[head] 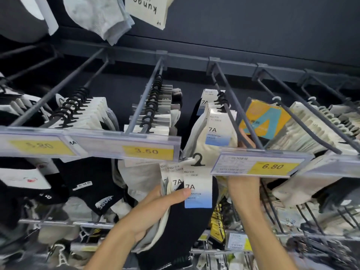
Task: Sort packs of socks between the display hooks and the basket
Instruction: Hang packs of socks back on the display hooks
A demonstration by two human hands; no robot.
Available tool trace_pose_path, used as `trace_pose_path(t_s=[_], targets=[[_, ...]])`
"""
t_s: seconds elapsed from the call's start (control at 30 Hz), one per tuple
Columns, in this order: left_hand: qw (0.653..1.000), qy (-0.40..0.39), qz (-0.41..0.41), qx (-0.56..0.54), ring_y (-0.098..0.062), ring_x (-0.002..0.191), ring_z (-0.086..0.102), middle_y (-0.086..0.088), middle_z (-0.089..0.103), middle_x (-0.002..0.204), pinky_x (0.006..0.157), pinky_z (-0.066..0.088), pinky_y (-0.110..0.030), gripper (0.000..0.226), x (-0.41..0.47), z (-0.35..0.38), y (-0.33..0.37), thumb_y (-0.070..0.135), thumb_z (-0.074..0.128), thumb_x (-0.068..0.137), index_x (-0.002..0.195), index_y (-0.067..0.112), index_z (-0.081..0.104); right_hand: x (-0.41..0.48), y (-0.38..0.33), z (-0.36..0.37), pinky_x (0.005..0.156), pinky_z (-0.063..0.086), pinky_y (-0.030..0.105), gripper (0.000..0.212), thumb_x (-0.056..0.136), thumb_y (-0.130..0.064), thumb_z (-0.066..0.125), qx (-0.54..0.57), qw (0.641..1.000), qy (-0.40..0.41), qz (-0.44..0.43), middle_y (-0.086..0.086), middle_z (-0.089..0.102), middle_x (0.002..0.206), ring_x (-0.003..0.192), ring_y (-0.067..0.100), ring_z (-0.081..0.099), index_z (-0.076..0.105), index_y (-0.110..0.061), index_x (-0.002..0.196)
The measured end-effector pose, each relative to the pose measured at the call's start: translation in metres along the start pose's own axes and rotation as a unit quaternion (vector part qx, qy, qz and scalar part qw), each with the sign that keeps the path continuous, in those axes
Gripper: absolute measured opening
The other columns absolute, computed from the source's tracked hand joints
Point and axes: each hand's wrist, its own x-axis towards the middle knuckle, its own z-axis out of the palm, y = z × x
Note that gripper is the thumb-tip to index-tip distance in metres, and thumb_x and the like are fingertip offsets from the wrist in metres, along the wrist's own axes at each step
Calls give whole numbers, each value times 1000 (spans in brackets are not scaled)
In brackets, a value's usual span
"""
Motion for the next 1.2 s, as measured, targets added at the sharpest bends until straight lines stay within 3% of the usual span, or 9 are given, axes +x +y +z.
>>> trace_pose_path(t_s=[0.1, 0.2, 0.3, 0.37, 0.47, 0.67, 0.83, 1.1, 1.2], targets=[[1000, -20, 0, 19, 27, 96, 58, 43, 66, 103, 70, 41, 6, 33, -6, 8, 5, 54, 78, 71, 101, 61, 66, -36, 3, 3, 91, 51, 21, 26, 94, -34, 60, -27, 999, 10, -41, -18, 67, 118, 113, 0, 61, 62, -44, 118], [999, -51, -16, -6, 21, 105, 59, 39, 67, 109, 76, 43, 4, 27, -7, 13, 10, 44, 68, 84, 98, 67, 67, -57, 10, 6, 96, 50, 30, 37, 86, -51, 61, -103, 993, -53, -4, -19, 61, 127, 122, 5, 56, 59, -46, 122], [998, -56, 16, -9, 2, 129, 52, 10, 63, 137, 87, 46, -6, 34, -6, 8, -3, 32, 59, 97, 130, 32, 67, -56, 13, 2, 95, 53, 44, 29, 83, -47, 67, -50, 995, -63, 56, -15, 70, 116, 111, 8, 65, 65, -44, 112], [999, -8, 36, 21, -10, 140, 42, -3, 49, 150, 96, 35, -19, 40, -5, 1, -12, 19, 51, 102, 141, 10, 52, -55, 12, -3, 94, 54, 36, 28, 86, -35, 69, -20, 997, -47, 53, -15, 72, 115, 110, 7, 66, 67, -43, 112], [999, 1, -27, 46, 26, 101, 54, 44, 63, 107, 91, 37, -15, 22, 7, 18, 3, 69, 67, 71, 92, 66, 69, -55, 9, -7, 87, 52, 18, 30, 86, -26, 71, 20, 999, -42, 27, -13, 73, 114, 108, 5, 67, 68, -39, 113], [997, -31, 46, 45, 12, 105, 64, 31, 69, 113, 77, 49, -3, 24, 7, 15, 1, 58, 67, 78, 102, 64, 66, -53, 8, -6, 91, 55, 34, 34, 80, -40, 72, 14, 994, -93, 62, -7, 73, 116, 110, 13, 68, 69, -39, 113], [997, 28, 60, 38, 27, 93, 58, 45, 66, 100, 68, 42, 6, 25, 4, 14, 2, 61, 61, 71, 95, 65, 66, -49, 7, -8, 92, 50, 17, 33, 89, -34, 66, 31, 997, -60, 30, -15, 69, 123, 117, 3, 63, 61, -44, 120], [1000, 14, 27, 6, 9, 97, 68, 29, 73, 105, 81, 55, -13, 47, -5, -3, 3, 59, 80, 61, 105, 49, 69, 2, -14, -22, 88, 43, 8, 34, 91, 3, 51, -44, 995, 32, -78, -14, 68, 113, 106, -8, 61, 60, -7, 123], [1000, 12, -4, -16, 7, 85, 71, 24, 76, 95, 70, 57, -14, 51, -7, -5, 4, 55, 74, 55, 104, 41, 67, 13, -19, -23, 71, 45, 3, 34, 90, 20, 51, -55, 998, -9, -17, 18, 67, 107, 82, -12, 62, 50, 18, 125]])
